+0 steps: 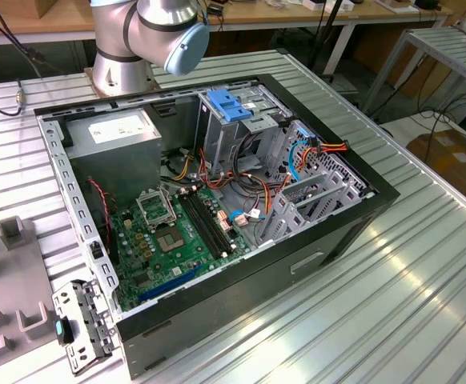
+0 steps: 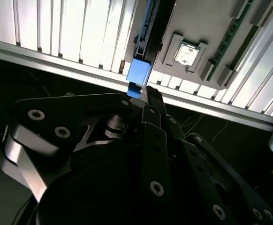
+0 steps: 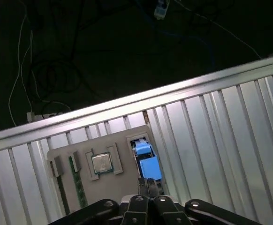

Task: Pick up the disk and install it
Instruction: 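Pick up the disk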

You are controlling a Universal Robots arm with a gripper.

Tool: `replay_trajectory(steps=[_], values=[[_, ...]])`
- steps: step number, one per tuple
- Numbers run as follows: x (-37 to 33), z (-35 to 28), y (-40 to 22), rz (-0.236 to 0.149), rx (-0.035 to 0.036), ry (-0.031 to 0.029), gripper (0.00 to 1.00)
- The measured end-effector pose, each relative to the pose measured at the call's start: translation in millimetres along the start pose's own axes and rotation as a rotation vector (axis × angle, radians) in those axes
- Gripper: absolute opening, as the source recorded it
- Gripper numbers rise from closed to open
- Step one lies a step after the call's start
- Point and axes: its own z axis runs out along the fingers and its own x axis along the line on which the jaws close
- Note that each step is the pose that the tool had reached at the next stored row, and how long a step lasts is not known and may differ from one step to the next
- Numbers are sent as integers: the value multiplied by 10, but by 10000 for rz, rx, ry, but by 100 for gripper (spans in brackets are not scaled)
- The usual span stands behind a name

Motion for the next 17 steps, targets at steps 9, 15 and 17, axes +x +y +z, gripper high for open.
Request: replay_trajectory(steps=[9,15,17], values=[[0,0,0,-1671,5,69,11],[0,0,0,-2712,8,111,11],[0,0,0,-3053,9,125,11]])
